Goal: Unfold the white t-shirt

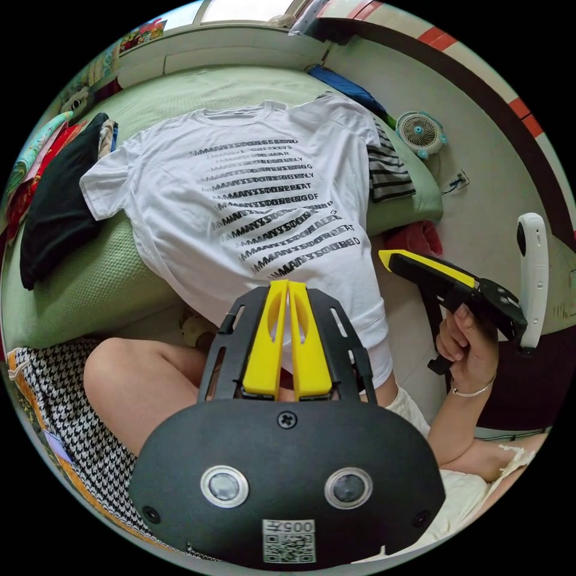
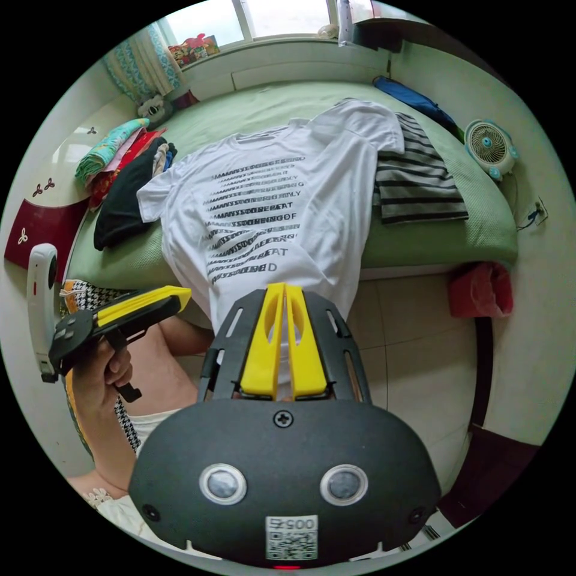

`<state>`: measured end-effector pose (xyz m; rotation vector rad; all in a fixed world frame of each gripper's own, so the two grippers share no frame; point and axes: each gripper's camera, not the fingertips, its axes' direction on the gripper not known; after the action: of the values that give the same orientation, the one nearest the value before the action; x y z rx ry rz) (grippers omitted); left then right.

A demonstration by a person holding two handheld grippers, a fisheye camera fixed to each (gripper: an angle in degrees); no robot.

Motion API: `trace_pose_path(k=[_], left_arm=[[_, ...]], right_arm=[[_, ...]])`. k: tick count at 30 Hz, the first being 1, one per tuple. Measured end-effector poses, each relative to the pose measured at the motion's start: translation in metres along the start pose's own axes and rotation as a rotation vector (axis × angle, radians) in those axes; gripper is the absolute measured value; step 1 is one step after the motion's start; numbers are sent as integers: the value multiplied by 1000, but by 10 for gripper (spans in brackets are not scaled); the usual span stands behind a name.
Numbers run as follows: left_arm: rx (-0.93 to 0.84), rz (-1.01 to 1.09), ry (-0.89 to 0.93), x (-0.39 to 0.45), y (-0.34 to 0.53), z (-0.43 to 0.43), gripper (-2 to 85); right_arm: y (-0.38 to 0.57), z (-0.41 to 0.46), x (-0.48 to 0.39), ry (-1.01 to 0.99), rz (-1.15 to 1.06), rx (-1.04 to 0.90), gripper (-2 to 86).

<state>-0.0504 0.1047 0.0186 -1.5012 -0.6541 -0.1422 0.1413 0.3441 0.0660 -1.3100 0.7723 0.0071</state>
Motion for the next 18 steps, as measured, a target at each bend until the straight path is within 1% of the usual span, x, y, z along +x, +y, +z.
trace_pose_path(k=[18], left_arm=[[17, -11, 11, -5, -1, -10, -7]], right_arm=[[-17, 0, -9, 23, -36, 6, -12]])
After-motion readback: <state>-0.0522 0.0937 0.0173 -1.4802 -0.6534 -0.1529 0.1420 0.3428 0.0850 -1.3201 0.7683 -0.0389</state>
